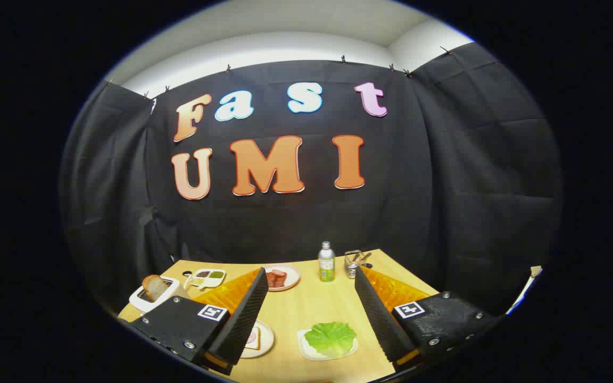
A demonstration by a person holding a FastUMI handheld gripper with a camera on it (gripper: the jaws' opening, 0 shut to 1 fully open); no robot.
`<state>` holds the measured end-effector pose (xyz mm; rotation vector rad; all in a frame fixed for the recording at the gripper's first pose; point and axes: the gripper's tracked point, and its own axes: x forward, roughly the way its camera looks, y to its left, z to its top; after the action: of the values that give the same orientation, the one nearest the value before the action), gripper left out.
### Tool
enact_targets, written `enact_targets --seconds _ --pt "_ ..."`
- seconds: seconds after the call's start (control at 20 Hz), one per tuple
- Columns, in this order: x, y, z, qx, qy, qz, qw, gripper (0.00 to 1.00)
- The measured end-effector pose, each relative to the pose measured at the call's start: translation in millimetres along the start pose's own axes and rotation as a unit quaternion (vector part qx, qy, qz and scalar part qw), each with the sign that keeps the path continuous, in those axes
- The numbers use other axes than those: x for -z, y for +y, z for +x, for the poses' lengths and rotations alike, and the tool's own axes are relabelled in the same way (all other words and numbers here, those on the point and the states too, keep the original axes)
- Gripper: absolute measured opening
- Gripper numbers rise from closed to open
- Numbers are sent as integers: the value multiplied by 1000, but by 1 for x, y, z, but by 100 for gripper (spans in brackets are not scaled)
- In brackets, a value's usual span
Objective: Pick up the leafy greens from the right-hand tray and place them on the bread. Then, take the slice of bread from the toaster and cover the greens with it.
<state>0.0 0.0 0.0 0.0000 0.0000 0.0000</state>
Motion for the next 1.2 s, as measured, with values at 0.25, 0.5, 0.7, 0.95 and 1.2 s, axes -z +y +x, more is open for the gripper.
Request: enact_targets --seconds 0.25,0.5,0.7,0.95,1.2 --pt "1 29 -5 -20 1 -4 1000 98" --pt "-1 43 -8 -31 -2 -15 999 98" --pt "0 46 -7 -35 -3 -22 999 98" --pt "22 34 6 -30 8 -31 999 98" --pt "68 14 29 -24 48 -35 998 98"
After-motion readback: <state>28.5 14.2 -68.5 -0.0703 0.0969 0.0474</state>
